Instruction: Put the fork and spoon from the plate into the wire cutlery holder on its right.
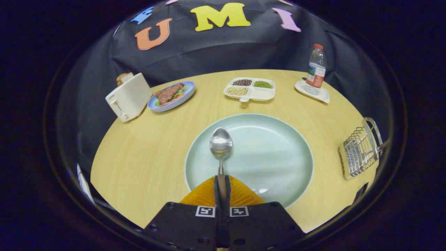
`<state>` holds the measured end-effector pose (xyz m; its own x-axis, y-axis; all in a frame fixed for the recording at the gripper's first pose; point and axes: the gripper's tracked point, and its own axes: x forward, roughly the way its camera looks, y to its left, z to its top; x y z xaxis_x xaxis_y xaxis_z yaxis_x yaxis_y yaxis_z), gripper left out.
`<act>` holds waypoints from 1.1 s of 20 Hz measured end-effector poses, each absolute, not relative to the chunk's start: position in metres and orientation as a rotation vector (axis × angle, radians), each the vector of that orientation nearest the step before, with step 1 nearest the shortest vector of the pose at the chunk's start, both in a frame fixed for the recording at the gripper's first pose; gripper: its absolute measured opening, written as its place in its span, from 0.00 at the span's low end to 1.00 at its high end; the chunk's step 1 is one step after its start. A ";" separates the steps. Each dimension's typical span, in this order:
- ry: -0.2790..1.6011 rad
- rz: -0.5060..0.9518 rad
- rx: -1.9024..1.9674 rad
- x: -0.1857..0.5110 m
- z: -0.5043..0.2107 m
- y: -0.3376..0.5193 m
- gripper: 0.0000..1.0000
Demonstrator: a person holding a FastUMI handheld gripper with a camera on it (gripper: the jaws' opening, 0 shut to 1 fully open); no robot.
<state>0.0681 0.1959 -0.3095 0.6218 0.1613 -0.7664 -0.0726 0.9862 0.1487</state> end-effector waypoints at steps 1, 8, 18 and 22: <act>0.879 0.137 0.107 0.064 -0.303 0.194 0.01; 0.755 0.121 0.087 0.058 -0.250 0.164 0.00; 0.583 0.074 0.091 0.030 -0.173 0.086 0.00; 0.547 0.021 0.116 0.020 -0.157 0.038 0.00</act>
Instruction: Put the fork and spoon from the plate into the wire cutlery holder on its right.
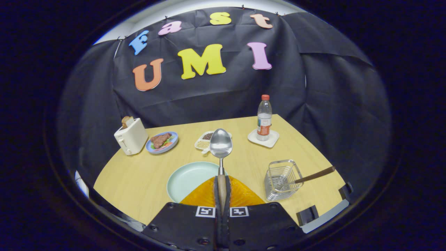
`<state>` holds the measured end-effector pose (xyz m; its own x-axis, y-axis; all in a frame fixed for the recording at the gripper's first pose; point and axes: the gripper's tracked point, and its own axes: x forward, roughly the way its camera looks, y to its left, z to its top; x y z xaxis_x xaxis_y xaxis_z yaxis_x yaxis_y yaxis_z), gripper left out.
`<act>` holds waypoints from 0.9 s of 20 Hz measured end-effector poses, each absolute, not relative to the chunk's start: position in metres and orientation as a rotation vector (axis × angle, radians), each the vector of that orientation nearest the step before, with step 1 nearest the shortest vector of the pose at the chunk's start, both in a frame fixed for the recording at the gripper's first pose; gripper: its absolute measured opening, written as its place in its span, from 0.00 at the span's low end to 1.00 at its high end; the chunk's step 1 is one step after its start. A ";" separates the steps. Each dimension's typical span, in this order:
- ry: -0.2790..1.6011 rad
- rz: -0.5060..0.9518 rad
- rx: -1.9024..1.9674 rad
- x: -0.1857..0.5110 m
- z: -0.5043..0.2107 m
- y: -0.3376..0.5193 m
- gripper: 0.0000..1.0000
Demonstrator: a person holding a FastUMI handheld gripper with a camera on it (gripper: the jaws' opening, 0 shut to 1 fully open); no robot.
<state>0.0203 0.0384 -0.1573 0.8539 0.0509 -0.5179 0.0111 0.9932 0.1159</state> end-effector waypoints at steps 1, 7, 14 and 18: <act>0.544 0.008 0.120 0.018 -0.155 0.027 0.01; 0.558 -0.069 0.130 0.011 -0.162 -0.031 0.01; 0.669 -0.100 0.154 0.008 -0.197 -0.050 0.01; 0.726 -0.127 0.191 0.012 -0.214 -0.059 0.01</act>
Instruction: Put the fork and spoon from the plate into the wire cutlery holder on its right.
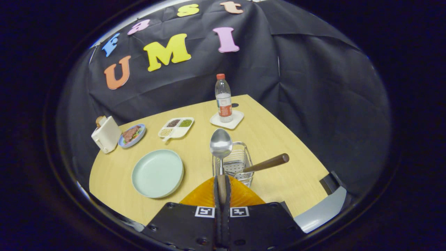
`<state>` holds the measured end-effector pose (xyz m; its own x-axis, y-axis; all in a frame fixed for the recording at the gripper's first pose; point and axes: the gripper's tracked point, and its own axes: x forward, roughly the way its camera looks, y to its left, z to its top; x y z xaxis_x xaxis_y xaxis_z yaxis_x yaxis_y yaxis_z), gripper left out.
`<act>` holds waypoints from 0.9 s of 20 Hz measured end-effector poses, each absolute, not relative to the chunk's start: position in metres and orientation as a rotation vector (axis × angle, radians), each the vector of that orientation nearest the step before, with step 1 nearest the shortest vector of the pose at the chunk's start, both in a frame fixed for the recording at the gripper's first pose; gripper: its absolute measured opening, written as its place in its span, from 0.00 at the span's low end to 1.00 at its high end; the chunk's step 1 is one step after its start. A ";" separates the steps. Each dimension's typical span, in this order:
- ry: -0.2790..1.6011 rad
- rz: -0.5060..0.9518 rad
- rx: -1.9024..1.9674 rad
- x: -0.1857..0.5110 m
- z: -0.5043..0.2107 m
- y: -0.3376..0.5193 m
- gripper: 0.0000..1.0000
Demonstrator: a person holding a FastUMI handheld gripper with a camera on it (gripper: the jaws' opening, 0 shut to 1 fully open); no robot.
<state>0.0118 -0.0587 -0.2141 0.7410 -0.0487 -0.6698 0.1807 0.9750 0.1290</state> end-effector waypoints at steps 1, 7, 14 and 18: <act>0.740 -0.128 0.196 0.011 -0.217 -0.060 0.02; 0.746 -0.123 0.211 0.007 -0.215 -0.059 0.05; 0.636 -0.145 0.217 0.004 -0.183 -0.067 0.39; 0.550 -0.148 0.188 -0.004 -0.160 -0.065 0.56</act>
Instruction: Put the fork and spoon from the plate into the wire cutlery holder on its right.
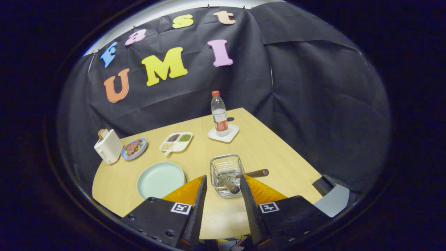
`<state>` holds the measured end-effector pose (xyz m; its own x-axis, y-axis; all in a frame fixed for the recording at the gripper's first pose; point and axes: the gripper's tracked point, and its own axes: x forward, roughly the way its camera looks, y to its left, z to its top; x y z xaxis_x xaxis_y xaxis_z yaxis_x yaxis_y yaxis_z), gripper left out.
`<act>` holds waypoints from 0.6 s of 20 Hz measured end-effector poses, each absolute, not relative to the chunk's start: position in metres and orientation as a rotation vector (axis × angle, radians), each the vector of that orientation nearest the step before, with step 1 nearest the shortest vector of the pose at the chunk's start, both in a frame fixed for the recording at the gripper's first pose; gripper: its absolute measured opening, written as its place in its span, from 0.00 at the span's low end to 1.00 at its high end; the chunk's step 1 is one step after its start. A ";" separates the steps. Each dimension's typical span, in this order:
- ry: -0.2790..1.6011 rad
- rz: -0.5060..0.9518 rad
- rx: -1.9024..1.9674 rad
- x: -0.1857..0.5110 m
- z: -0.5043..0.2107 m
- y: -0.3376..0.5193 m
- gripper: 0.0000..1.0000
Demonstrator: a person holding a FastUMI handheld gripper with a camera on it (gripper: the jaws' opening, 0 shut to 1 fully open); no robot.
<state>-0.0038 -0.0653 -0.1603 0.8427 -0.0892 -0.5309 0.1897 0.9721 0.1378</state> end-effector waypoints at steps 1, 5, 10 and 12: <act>0.528 -0.147 0.177 -0.007 -0.155 -0.063 0.58; 0.453 -0.144 0.152 -0.022 -0.132 -0.054 0.64; 0.375 -0.154 0.127 -0.050 -0.106 -0.039 0.68; 0.340 -0.147 0.118 -0.063 -0.093 -0.028 0.70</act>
<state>-0.0633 -0.0283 -0.0929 0.9324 -0.1235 -0.3396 0.1630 0.9825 0.0904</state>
